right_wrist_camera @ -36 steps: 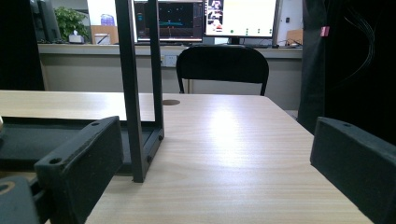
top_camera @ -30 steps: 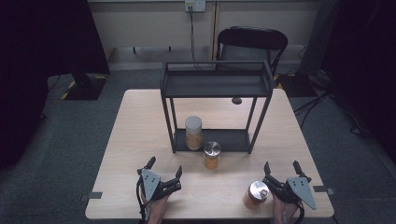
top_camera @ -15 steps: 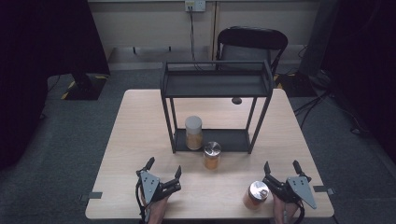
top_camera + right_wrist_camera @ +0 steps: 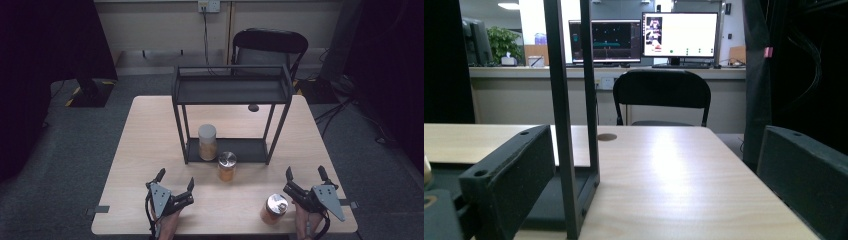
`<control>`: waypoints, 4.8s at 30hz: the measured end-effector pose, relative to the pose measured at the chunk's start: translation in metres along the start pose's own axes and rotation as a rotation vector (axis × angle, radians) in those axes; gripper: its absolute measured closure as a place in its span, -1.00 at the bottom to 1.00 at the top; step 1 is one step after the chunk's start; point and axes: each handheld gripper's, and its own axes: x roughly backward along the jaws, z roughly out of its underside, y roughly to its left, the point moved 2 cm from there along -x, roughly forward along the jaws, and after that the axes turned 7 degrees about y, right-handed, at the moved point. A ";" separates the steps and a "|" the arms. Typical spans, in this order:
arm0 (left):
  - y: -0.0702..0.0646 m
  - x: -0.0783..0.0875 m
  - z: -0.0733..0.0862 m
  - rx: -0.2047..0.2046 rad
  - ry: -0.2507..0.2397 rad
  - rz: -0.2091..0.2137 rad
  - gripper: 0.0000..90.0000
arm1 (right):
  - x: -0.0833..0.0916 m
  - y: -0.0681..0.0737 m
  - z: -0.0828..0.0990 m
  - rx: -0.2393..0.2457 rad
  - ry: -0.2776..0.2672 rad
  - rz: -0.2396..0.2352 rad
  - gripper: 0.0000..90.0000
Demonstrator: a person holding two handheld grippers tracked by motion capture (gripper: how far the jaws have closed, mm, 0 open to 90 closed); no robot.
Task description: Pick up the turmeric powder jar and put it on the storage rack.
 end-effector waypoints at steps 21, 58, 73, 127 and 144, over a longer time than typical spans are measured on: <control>0.000 -0.001 -0.001 0.000 0.004 0.000 -0.99 | 0.013 0.007 -0.047 0.062 -0.056 -0.058 -1.00; 0.003 -0.002 -0.004 -0.006 0.023 0.021 -0.95 | 0.007 0.090 -0.121 0.103 -0.194 -0.245 -1.00; 0.002 -0.001 -0.002 -0.007 0.014 0.016 -0.96 | -0.014 0.119 -0.104 0.067 -0.134 -0.330 -0.96; 0.003 -0.001 -0.002 -0.009 0.011 0.022 -0.96 | -0.058 0.124 -0.008 0.046 0.167 -0.399 -0.56; 0.003 0.000 -0.001 -0.008 0.008 0.025 -0.96 | -0.068 0.122 -0.011 0.075 0.190 -0.407 -0.27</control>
